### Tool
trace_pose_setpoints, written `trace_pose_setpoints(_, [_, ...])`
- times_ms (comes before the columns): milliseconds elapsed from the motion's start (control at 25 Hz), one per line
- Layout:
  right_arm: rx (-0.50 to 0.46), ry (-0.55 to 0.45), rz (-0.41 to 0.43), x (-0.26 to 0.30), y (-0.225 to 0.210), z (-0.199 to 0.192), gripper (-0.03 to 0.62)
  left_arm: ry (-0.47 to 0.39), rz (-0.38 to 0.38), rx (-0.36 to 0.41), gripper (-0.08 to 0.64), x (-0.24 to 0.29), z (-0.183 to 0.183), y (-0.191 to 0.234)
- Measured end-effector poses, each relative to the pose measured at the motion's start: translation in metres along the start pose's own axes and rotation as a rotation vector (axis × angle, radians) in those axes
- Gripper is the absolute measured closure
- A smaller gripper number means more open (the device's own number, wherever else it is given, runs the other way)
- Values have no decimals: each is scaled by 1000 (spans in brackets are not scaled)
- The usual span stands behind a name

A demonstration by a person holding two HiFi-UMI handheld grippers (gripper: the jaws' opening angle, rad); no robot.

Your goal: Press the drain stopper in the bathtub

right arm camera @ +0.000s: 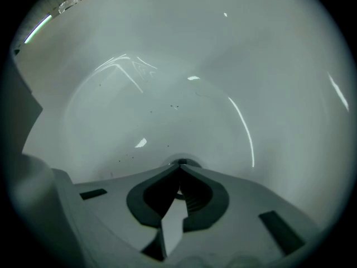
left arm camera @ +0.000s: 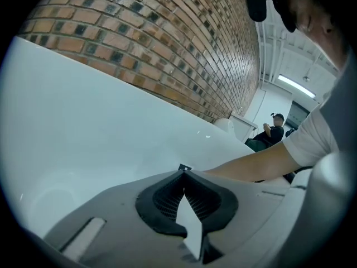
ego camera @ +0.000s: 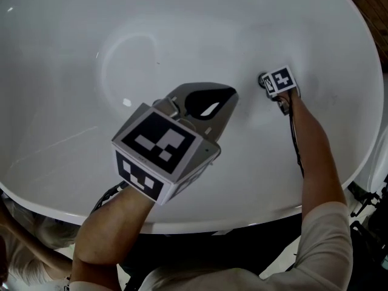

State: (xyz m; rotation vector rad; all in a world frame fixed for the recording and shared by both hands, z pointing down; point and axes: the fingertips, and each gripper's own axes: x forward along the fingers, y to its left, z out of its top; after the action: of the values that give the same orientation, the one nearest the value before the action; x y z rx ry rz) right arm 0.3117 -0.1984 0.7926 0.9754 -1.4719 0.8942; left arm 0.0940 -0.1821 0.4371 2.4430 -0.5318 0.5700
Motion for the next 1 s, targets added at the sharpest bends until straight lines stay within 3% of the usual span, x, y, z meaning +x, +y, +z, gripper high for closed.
trace_pose_setpoints(440, [77,-97,-30,-74,-13,11,575,-20,73,92,557,1,2,14])
trace_pose_setpoints(760, [89,-186,-66,-130,-13,32,575,-128,186,112,557,-21,25,33])
trace_pose_setpoints(1000, [73,-253,-82,-176,-3,49,575,-199,223,101,557,-46,50,29])
